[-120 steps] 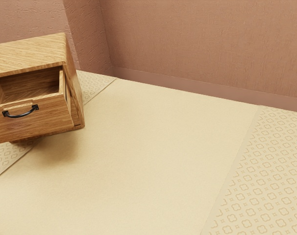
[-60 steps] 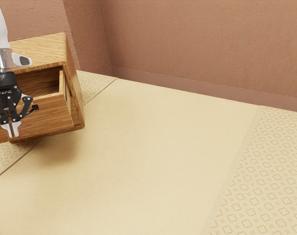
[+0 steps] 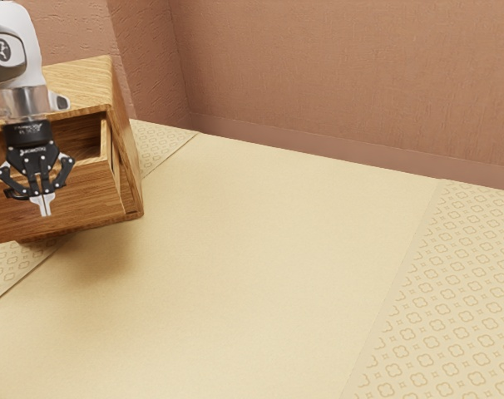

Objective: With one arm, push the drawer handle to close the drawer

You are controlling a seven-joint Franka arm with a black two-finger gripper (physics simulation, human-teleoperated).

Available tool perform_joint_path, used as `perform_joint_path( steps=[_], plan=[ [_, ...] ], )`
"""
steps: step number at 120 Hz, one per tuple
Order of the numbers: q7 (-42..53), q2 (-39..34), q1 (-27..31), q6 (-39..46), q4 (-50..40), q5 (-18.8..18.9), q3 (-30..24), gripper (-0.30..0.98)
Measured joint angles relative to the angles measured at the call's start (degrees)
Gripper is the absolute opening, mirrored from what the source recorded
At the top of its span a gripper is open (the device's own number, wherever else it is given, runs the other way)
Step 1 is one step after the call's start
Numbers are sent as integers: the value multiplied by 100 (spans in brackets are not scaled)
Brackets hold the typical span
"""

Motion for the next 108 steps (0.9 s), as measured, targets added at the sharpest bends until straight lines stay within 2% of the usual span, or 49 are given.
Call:
perform_joint_path(
  steps=[45,108],
  plan=[
    [677,441,63,436,209,500,50,-10],
    [1545,1011,274,745,619,700,181,-10]
  ],
)
